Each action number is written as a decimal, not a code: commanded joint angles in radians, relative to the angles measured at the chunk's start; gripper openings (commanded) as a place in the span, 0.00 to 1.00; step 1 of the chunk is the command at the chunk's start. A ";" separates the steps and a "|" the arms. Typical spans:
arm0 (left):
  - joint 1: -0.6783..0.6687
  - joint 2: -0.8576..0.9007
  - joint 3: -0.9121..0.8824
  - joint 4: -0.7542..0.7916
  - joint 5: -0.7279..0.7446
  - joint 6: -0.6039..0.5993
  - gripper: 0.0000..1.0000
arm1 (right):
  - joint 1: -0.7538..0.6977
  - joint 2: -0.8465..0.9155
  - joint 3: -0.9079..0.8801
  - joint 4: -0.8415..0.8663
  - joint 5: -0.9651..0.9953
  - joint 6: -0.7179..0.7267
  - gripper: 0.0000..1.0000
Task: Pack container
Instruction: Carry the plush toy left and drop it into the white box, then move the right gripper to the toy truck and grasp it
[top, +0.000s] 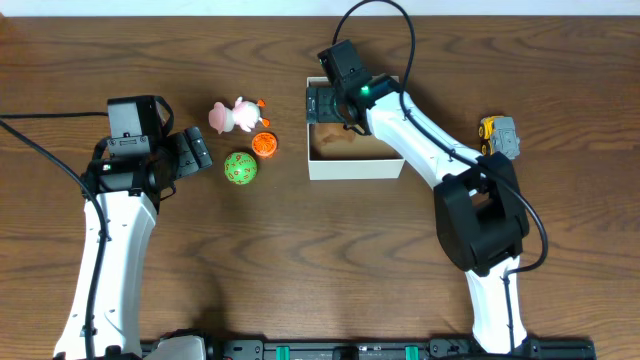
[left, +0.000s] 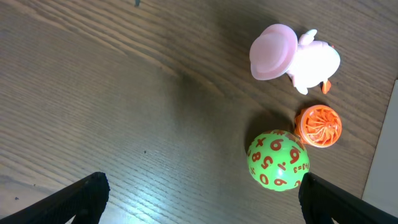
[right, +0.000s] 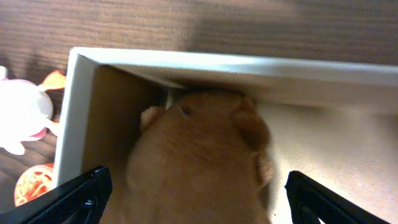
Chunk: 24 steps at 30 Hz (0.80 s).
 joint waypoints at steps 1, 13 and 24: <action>-0.002 0.005 0.022 0.000 0.002 -0.009 0.98 | -0.014 -0.091 0.007 0.005 0.011 -0.049 0.93; -0.002 0.005 0.022 0.000 0.002 -0.009 0.98 | -0.190 -0.428 0.007 -0.247 0.111 -0.108 0.99; -0.002 0.005 0.022 0.000 0.002 -0.009 0.98 | -0.649 -0.436 -0.063 -0.549 0.009 -0.123 0.96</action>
